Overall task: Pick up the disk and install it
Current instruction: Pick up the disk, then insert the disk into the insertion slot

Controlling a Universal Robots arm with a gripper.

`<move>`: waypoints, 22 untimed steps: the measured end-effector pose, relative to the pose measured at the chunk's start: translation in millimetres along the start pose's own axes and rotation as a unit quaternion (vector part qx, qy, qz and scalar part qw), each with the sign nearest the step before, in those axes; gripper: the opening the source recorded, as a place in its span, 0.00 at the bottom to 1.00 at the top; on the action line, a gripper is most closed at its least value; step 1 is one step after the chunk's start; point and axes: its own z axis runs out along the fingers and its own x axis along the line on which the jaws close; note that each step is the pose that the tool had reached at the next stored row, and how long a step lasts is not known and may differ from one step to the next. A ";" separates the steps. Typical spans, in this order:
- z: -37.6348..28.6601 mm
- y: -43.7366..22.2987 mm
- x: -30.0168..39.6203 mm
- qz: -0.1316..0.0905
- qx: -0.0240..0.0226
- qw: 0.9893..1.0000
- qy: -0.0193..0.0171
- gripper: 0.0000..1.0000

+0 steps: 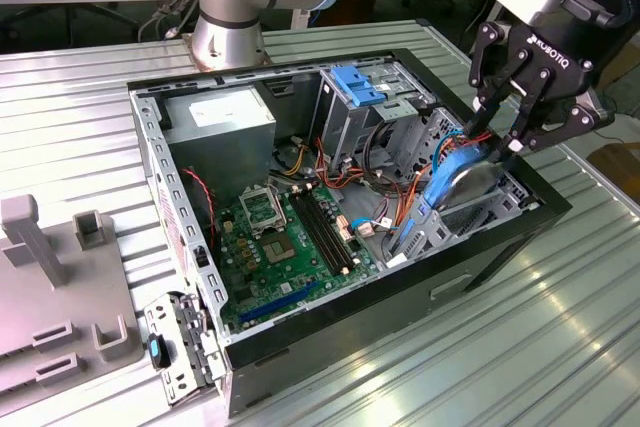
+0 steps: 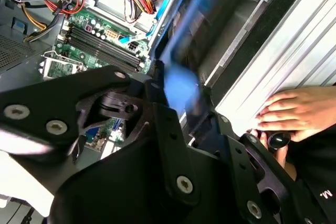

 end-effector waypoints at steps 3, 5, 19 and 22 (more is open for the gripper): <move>0.1 0.0 0.0 0.000 0.000 1.000 0.000 0.45; 0.1 0.0 0.0 0.000 0.000 1.000 0.000 0.45; 7.3 -37.3 -1.2 0.000 0.000 1.000 0.000 0.11; 7.6 -43.9 -1.4 -0.004 0.000 1.000 0.000 0.11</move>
